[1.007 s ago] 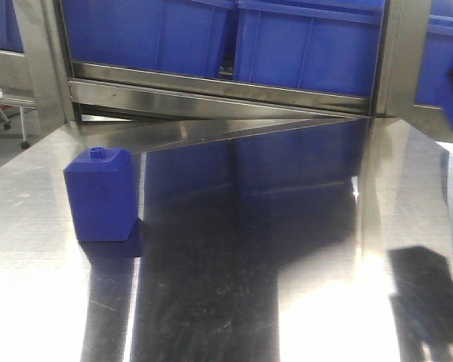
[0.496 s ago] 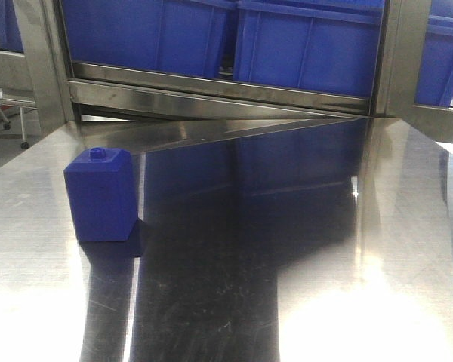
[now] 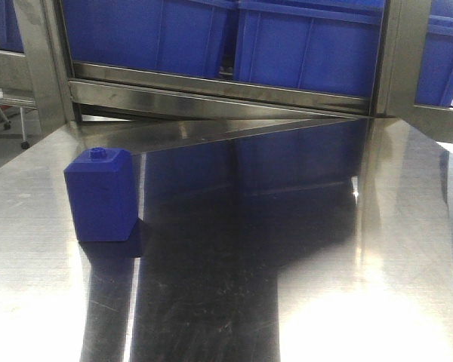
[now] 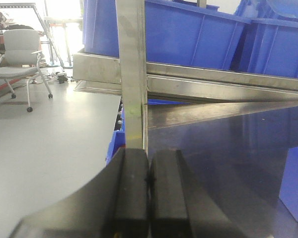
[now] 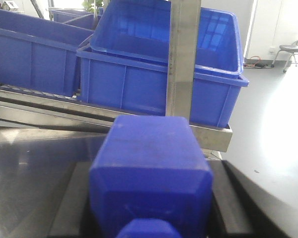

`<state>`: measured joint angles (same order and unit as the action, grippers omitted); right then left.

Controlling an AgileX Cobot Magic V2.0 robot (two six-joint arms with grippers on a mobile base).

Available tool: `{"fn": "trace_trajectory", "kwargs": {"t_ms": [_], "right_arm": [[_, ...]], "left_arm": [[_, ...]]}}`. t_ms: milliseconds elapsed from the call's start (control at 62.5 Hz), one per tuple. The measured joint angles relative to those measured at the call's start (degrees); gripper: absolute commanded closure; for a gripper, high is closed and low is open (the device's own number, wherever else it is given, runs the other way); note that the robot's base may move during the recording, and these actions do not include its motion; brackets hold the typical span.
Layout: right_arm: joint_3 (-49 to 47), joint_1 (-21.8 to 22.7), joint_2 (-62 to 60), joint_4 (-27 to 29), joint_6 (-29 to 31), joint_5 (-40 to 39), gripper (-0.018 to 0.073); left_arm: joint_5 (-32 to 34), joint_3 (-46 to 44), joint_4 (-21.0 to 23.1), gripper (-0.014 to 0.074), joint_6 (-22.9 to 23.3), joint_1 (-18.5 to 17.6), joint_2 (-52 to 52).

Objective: Pick and sort blue part to right shelf

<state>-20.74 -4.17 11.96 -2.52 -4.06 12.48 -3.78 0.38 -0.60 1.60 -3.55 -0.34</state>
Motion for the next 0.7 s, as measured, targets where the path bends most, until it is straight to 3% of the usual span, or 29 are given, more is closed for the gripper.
{"fn": "trace_trajectory", "kwargs": {"t_ms": [400,544,703], "right_arm": [[0.00,0.00,0.00,0.00,0.10,-0.03,0.0131],[0.00,0.00,0.00,0.00,0.10,-0.03,0.0131],[0.00,0.00,0.00,0.00,0.10,-0.03,0.0131]], "left_arm": [[0.00,0.00,0.00,0.0461,0.00,0.00,0.00],[0.00,0.00,-5.40,0.0461,0.00,0.00,0.00],[0.00,0.00,-7.09,0.0461,0.00,0.00,0.00]]}}
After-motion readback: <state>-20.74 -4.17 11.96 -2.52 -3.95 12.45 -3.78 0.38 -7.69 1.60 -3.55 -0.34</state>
